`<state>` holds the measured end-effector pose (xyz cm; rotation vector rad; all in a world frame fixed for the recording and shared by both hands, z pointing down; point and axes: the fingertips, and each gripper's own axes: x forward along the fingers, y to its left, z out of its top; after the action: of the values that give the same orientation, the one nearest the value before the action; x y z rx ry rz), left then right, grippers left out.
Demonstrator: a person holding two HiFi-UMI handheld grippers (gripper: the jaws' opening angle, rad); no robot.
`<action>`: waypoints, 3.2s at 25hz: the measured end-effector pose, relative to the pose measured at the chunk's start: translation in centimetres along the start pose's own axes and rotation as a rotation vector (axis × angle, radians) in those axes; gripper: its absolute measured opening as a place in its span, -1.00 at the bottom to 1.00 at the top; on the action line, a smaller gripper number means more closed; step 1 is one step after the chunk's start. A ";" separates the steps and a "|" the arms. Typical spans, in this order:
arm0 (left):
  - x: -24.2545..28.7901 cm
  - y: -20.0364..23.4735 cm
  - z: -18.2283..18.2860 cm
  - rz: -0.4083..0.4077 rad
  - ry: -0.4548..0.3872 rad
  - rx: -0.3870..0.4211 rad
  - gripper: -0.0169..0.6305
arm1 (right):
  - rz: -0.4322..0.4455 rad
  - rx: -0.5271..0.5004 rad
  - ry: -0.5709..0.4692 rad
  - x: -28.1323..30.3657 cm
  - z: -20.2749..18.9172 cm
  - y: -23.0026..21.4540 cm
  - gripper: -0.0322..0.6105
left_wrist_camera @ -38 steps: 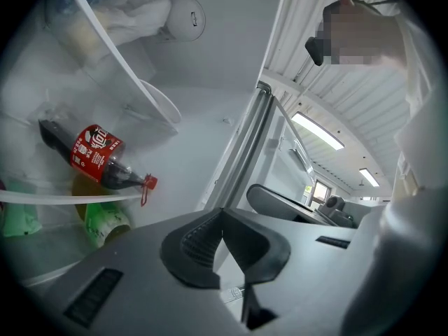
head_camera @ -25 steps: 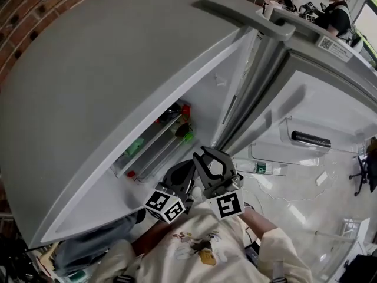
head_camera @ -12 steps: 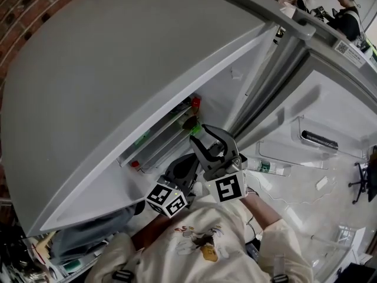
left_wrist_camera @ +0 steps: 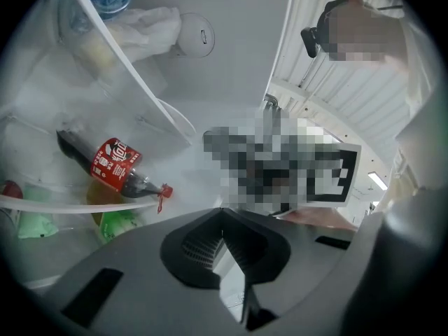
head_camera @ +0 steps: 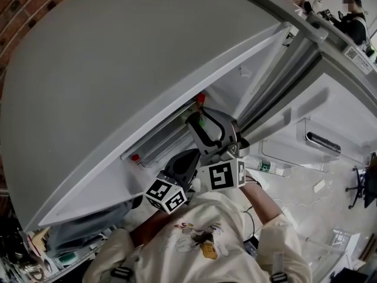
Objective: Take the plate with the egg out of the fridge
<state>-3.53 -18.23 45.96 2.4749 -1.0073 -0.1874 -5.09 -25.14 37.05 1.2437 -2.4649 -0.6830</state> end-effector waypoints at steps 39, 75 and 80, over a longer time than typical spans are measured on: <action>-1.6 1.2 0.7 0.054 -0.045 -0.019 -0.92 | -0.046 -0.555 0.128 6.3 0.0 -1.5 -0.43; -1.6 1.6 1.1 0.073 -0.061 -0.032 -0.92 | -0.001 -0.916 0.211 9.0 -0.8 -1.5 -0.84; -1.7 1.6 0.9 0.073 -0.054 -0.031 -0.92 | -0.010 -0.916 0.205 8.6 -0.8 -1.4 -0.84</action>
<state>-6.05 -18.37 45.83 2.4130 -1.1067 -0.2455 -8.79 -33.11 37.38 0.8776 -1.6206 -1.3823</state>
